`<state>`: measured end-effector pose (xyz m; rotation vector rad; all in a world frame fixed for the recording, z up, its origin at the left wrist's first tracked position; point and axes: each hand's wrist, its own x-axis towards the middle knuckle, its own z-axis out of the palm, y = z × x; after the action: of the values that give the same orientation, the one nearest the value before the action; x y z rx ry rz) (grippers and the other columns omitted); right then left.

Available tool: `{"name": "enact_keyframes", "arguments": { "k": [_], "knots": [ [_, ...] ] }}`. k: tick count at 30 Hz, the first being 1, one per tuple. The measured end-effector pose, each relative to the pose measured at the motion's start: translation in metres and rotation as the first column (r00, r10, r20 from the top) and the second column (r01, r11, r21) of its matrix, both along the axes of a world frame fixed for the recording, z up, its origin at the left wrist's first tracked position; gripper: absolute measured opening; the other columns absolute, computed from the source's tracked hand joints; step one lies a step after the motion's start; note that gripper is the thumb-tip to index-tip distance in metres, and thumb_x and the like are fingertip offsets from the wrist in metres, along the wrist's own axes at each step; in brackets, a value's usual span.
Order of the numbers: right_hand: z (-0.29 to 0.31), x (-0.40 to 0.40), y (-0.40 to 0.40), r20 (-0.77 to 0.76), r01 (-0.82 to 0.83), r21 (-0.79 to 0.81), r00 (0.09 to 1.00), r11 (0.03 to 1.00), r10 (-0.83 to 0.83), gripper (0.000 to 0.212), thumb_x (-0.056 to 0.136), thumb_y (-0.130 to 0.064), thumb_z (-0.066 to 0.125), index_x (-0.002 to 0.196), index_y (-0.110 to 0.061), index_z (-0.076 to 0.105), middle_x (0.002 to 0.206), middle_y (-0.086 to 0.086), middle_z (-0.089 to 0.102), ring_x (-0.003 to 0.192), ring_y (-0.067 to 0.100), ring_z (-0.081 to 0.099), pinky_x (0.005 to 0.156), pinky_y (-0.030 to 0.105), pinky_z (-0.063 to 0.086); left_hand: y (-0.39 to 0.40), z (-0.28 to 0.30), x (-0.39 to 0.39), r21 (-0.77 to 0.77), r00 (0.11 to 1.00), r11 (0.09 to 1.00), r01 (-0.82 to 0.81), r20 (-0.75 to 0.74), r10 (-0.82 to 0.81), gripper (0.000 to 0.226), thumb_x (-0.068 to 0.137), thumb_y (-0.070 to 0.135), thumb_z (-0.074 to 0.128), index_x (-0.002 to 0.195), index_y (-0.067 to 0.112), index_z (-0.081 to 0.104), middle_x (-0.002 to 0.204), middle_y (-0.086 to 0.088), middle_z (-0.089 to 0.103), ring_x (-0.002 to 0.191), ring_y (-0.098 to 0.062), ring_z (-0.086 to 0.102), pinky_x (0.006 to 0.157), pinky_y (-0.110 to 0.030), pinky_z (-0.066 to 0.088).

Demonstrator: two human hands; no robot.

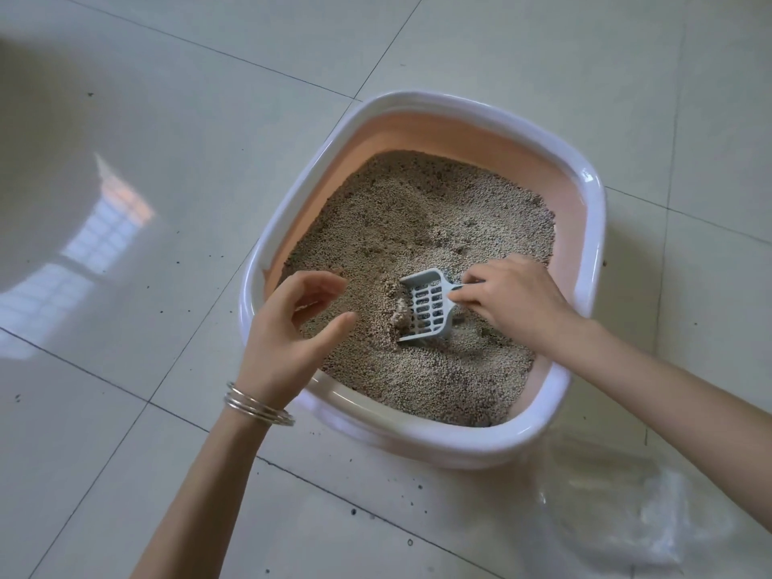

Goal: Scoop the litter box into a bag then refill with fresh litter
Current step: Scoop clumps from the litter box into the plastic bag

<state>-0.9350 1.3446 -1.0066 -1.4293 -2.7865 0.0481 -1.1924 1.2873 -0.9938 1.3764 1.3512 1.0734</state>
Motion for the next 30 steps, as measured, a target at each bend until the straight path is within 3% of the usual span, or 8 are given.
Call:
{"name": "enact_keyframes", "arguments": {
  "k": [3, 8, 15, 21, 27, 30],
  "knots": [
    [-0.010, -0.001, 0.004, -0.075, 0.130, -0.219, 0.986, 0.967, -0.149, 0.029, 0.084, -0.037, 0.059, 0.113, -0.035, 0.064, 0.106, -0.011, 0.065, 0.094, 0.010, 0.056, 0.082, 0.024, 0.022, -0.002, -0.001, 0.001, -0.002, 1.000, 1.000, 0.012, -0.001, -0.012, 0.031, 0.065, 0.038, 0.066, 0.093, 0.027, 0.059, 0.101, 0.007, 0.063, 0.098, -0.003, 0.061, 0.088, -0.014, 0.046],
    [-0.018, 0.010, 0.001, -0.185, 0.200, -0.311, 0.946, 0.929, -0.265, 0.030, 0.082, -0.037, 0.060, 0.112, -0.034, 0.065, 0.106, -0.010, 0.066, 0.091, 0.009, 0.054, 0.085, 0.029, 0.024, -0.003, -0.002, 0.003, -0.006, 1.000, 1.000, 0.016, -0.018, -0.016, 0.032, 0.066, 0.038, 0.066, 0.095, 0.026, 0.059, 0.102, 0.004, 0.063, 0.100, -0.006, 0.061, 0.090, -0.016, 0.046],
    [0.001, 0.025, -0.016, -0.417, 0.190, -0.306, 0.855, 0.933, -0.310, 0.023, 0.081, -0.032, 0.065, 0.104, -0.034, 0.069, 0.096, -0.014, 0.067, 0.075, 0.001, 0.055, 0.087, 0.040, 0.036, -0.007, 0.001, 0.010, -0.009, 0.999, 0.999, 0.042, -0.025, -0.042, 0.032, 0.066, 0.039, 0.066, 0.095, 0.028, 0.060, 0.102, 0.006, 0.064, 0.100, -0.007, 0.061, 0.090, -0.018, 0.048],
    [0.013, 0.037, -0.036, -0.413, 0.222, -0.225, 0.860, 0.949, -0.299, 0.022, 0.080, -0.029, 0.067, 0.101, -0.033, 0.071, 0.095, -0.014, 0.069, 0.081, 0.010, 0.062, 0.080, 0.036, 0.035, -0.012, 0.006, 0.019, 0.005, 0.997, 0.997, 0.071, -0.014, -0.071, 0.032, 0.065, 0.038, 0.066, 0.095, 0.027, 0.060, 0.103, 0.003, 0.064, 0.101, -0.009, 0.061, 0.092, -0.023, 0.049],
    [0.019, 0.045, -0.049, -0.460, 0.211, -0.247, 0.833, 0.946, -0.306, 0.024, 0.080, -0.026, 0.069, 0.102, -0.035, 0.070, 0.089, -0.025, 0.060, 0.074, -0.009, 0.053, 0.079, 0.036, 0.039, -0.016, 0.008, 0.027, 0.022, 0.994, 0.994, 0.106, -0.038, -0.105, 0.031, 0.065, 0.040, 0.065, 0.093, 0.030, 0.059, 0.101, 0.004, 0.064, 0.098, -0.007, 0.061, 0.089, -0.018, 0.048],
    [0.019, 0.049, -0.053, -0.492, 0.207, -0.240, 0.816, 0.948, -0.302, 0.024, 0.080, -0.023, 0.070, 0.102, -0.032, 0.071, 0.090, -0.021, 0.063, 0.073, -0.007, 0.052, 0.077, 0.040, 0.044, -0.018, 0.009, 0.031, 0.021, 0.992, 0.992, 0.123, -0.036, -0.122, 0.032, 0.064, 0.041, 0.064, 0.093, 0.029, 0.058, 0.100, 0.006, 0.063, 0.097, -0.006, 0.062, 0.088, -0.016, 0.048]
  ]
}}
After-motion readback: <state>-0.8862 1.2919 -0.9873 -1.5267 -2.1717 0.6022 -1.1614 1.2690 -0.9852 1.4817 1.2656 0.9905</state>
